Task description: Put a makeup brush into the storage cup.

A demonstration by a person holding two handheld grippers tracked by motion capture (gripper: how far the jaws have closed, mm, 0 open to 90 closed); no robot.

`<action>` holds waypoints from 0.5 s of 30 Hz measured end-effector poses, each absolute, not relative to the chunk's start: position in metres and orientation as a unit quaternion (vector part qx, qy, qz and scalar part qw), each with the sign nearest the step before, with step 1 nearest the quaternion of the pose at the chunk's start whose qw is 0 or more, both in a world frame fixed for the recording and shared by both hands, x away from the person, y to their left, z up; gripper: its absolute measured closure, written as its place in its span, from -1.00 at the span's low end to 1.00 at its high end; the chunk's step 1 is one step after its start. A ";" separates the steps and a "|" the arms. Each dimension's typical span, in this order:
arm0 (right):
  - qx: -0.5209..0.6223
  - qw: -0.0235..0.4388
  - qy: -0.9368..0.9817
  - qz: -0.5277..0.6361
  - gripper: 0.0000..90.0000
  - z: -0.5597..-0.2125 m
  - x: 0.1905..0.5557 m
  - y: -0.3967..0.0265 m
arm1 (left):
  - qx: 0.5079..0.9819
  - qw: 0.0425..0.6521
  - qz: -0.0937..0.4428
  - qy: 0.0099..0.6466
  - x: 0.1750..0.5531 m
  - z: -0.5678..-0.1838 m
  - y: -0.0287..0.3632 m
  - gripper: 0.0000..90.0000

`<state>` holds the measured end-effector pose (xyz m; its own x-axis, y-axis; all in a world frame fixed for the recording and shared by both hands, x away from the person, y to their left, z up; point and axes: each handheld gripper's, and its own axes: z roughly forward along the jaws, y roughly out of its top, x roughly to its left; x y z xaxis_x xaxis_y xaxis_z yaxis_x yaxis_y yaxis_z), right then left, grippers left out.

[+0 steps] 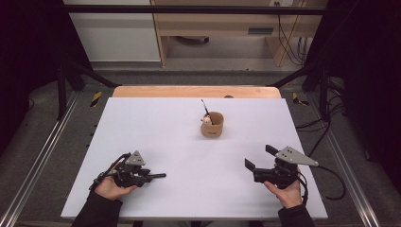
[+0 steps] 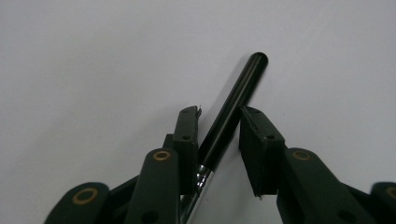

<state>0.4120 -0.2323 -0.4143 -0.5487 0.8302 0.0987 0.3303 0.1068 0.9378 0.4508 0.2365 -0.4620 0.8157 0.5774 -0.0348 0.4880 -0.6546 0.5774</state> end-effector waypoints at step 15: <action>0.409 0.237 0.706 0.527 -0.86 -0.414 0.412 -0.233 | 0.909 0.283 0.072 0.297 0.449 -0.460 0.230 0.74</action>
<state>0.4121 -0.2328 -0.4143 -0.5528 0.8277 0.0964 0.3269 0.1090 0.9388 0.4489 0.2296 -0.4601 0.8129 0.5812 -0.0369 0.4996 -0.6634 0.5571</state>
